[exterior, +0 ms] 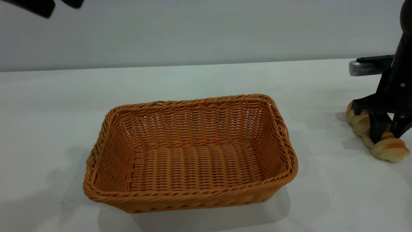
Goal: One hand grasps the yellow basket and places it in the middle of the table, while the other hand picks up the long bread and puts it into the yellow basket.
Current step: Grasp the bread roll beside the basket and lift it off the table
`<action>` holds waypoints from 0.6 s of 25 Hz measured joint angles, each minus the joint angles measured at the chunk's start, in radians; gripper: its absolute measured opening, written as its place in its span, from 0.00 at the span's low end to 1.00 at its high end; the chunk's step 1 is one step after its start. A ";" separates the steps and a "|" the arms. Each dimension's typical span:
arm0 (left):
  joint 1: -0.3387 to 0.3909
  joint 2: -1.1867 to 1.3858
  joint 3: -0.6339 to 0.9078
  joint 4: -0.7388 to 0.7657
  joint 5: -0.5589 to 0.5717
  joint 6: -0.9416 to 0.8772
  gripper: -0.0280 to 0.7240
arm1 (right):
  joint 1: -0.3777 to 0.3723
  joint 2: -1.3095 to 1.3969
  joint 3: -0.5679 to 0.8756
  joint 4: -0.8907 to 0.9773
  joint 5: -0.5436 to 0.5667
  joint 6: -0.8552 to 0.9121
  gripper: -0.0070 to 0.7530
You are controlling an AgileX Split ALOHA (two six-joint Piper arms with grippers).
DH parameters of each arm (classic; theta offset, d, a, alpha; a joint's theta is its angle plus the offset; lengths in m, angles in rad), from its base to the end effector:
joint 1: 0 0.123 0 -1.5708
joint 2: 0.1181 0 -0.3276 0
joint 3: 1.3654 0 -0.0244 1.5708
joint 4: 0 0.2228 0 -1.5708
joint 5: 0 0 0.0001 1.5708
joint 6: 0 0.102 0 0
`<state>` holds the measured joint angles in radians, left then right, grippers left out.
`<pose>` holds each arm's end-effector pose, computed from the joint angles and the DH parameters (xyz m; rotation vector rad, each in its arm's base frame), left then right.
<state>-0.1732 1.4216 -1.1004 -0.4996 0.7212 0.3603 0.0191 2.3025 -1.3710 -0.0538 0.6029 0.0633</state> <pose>0.2633 -0.0789 0.3472 0.3178 2.4390 -0.4841 0.4249 0.0050 0.0878 0.0027 3.0164 -0.0424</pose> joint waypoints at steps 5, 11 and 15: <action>0.000 -0.047 0.000 0.000 0.002 0.013 0.83 | 0.000 0.002 -0.009 0.004 0.017 -0.021 0.12; 0.000 -0.062 0.000 0.001 0.016 0.013 0.83 | 0.000 -0.043 -0.017 0.007 0.071 -0.027 0.11; 0.000 -0.062 0.001 0.002 0.019 0.013 0.83 | 0.020 -0.175 -0.016 0.010 0.092 -0.033 0.10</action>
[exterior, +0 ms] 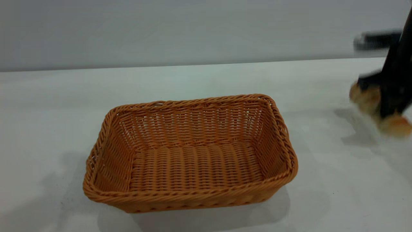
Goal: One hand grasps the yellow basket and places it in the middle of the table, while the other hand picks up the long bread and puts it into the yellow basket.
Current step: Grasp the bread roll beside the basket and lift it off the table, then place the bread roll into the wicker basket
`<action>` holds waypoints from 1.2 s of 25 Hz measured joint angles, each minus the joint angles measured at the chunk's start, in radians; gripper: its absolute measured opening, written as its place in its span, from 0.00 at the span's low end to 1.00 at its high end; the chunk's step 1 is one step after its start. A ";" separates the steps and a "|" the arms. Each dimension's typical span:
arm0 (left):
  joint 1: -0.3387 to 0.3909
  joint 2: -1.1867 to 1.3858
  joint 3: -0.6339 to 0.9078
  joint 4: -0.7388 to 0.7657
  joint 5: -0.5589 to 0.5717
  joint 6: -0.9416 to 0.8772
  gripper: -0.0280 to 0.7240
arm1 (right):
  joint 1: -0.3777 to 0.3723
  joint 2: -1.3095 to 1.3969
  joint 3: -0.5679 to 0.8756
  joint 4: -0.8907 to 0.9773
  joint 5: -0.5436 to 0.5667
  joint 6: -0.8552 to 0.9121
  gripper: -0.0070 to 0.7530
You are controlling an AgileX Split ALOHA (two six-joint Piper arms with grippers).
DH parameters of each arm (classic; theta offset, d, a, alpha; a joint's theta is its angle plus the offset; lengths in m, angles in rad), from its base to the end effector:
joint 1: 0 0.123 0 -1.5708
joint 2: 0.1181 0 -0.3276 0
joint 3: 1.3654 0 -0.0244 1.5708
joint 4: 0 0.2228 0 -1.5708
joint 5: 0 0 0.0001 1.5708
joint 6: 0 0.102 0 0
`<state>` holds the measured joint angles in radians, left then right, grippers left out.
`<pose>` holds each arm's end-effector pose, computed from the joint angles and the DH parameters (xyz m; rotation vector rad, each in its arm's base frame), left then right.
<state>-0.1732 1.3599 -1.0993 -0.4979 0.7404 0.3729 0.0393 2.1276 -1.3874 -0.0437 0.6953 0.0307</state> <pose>0.2475 -0.0767 0.3622 0.3480 2.3909 -0.4800 0.4187 0.0136 0.1634 -0.0569 2.9173 -0.0349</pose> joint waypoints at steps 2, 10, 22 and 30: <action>0.000 0.000 0.000 0.000 0.001 0.000 0.83 | 0.031 -0.069 0.000 0.000 0.009 -0.010 0.10; 0.000 0.000 0.000 0.000 0.002 0.002 0.83 | 0.238 -0.260 0.000 0.004 0.110 -0.019 0.10; 0.000 0.000 0.000 0.001 0.003 0.006 0.83 | 0.612 -0.223 0.001 0.026 0.088 -0.020 0.09; 0.000 0.000 0.000 0.001 0.007 0.006 0.83 | 0.649 -0.097 0.001 0.024 0.034 -0.021 0.09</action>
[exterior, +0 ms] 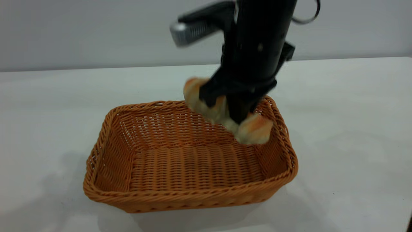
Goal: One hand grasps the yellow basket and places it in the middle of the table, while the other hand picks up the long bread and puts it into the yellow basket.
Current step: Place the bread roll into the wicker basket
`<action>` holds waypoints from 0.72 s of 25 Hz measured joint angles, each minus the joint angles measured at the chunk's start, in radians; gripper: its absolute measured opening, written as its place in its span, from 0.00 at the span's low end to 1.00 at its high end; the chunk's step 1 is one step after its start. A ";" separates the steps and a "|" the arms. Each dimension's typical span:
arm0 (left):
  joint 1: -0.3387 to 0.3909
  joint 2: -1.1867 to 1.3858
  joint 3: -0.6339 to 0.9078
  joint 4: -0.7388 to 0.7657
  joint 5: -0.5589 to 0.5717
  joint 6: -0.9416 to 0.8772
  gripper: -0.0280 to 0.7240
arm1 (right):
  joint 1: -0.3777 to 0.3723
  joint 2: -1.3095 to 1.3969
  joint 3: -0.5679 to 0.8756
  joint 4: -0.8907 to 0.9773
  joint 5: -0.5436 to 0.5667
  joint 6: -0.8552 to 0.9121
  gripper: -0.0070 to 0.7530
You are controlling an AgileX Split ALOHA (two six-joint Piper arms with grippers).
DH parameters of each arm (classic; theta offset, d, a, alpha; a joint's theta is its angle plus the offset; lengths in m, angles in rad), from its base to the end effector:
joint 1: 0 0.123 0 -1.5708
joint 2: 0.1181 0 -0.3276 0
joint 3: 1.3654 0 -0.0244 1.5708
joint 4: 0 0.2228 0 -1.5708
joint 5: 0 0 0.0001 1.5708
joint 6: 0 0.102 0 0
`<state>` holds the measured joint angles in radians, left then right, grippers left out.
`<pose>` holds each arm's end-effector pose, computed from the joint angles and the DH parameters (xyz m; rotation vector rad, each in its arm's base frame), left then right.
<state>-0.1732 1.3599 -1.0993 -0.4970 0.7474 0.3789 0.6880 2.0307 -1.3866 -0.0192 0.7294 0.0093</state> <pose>0.2469 -0.0768 0.3618 0.3589 2.3952 -0.4789 0.3172 0.2591 0.2024 -0.9711 2.6972 0.1203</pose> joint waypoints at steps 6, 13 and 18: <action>0.000 0.000 0.000 0.000 0.000 0.000 0.83 | 0.000 0.052 0.000 0.019 -0.037 -0.062 0.20; 0.000 0.000 0.001 0.000 0.000 0.044 0.83 | 0.000 0.059 0.000 0.019 -0.086 -0.078 0.63; 0.000 0.000 0.001 0.001 0.000 0.092 0.83 | 0.000 0.056 0.000 0.009 -0.088 -0.078 0.68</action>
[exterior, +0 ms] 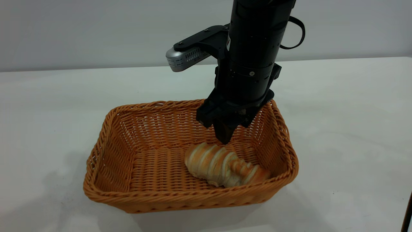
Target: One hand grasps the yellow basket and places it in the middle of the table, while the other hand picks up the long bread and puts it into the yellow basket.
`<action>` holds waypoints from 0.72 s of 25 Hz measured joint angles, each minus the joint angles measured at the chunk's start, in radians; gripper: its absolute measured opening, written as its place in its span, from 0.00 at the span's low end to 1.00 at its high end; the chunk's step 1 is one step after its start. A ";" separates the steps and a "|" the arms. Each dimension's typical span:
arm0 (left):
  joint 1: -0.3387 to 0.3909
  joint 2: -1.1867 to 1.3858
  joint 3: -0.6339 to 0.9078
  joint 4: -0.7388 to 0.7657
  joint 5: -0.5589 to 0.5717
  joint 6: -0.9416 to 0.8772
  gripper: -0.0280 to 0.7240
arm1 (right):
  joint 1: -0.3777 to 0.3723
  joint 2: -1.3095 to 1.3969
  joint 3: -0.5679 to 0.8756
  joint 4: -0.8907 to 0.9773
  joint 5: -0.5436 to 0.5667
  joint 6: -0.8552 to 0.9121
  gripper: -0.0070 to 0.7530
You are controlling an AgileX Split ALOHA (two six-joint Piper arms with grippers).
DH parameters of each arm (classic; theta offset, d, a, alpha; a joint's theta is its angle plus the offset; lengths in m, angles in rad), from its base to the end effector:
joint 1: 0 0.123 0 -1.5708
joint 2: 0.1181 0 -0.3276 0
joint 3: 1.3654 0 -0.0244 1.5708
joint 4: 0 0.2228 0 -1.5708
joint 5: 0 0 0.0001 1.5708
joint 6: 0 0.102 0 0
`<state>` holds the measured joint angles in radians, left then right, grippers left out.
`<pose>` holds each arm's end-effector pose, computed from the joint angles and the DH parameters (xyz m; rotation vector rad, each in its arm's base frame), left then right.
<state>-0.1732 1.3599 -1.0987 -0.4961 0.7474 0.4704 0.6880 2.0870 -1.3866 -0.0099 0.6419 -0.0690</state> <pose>0.2468 -0.0767 0.3616 0.4669 2.3677 -0.4363 0.3264 0.2675 0.1816 -1.0571 2.6315 0.1278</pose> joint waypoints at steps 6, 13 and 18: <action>0.000 -0.031 0.000 0.078 0.000 -0.006 0.83 | -0.017 -0.083 0.000 -0.083 0.006 0.020 0.62; 0.000 -0.155 0.001 0.229 0.011 -0.133 0.83 | -0.106 -0.250 0.000 -0.115 0.080 0.049 0.51; 0.000 -0.268 0.037 0.307 0.033 -0.208 0.83 | -0.164 -0.394 0.000 -0.128 0.160 0.051 0.44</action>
<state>-0.1732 1.0916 -1.0616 -0.1887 0.7807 0.2624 0.5242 1.6930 -1.3866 -0.1379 0.8024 -0.0182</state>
